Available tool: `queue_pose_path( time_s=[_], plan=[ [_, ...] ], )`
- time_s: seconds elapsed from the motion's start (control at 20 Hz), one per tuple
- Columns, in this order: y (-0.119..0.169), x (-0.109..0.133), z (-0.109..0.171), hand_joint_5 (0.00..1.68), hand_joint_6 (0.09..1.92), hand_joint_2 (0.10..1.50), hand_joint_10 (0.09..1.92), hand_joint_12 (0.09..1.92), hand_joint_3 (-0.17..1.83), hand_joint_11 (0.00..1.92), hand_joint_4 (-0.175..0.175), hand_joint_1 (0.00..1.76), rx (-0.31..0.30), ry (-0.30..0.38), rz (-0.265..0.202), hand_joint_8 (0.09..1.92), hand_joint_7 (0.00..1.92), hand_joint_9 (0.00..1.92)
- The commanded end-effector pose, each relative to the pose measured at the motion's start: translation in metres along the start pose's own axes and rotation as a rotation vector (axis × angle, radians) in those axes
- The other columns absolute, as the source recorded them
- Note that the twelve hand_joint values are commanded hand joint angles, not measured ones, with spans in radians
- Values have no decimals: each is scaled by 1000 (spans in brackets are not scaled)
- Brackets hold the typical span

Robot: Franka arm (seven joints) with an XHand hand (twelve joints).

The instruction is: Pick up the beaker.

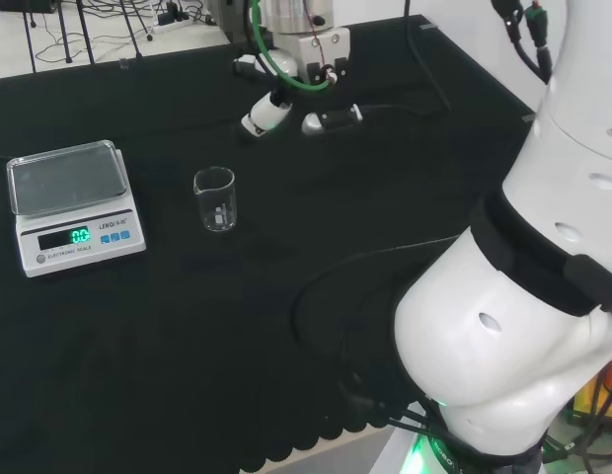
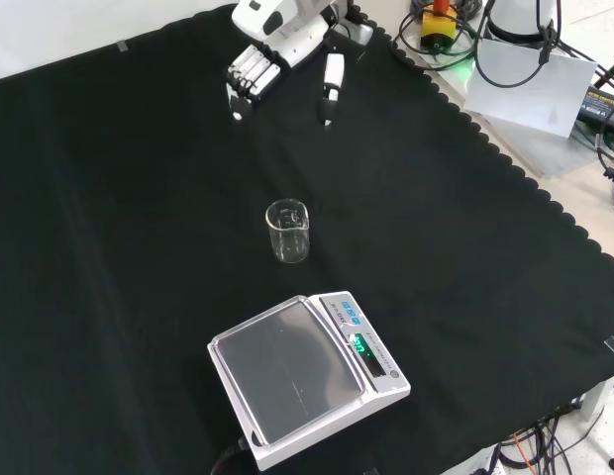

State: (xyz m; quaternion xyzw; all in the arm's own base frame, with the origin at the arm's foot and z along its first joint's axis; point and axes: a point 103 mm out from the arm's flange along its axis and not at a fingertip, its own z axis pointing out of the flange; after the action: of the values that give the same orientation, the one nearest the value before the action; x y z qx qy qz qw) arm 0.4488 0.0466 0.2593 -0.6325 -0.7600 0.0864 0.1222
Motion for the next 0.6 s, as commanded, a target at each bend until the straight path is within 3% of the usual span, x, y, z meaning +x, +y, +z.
queue_pose_path(
  time_s=[0.05,0.3,0.6],
  plan=[
    [69,25,48,0,87,893,856,1009,-137,0,46,686,35,34,-108,533,0,0],
    [87,31,67,0,87,891,817,981,-134,0,53,682,62,41,-126,459,0,0],
    [106,22,83,0,87,890,803,970,-132,0,54,677,93,59,-117,442,0,0]
  ],
)
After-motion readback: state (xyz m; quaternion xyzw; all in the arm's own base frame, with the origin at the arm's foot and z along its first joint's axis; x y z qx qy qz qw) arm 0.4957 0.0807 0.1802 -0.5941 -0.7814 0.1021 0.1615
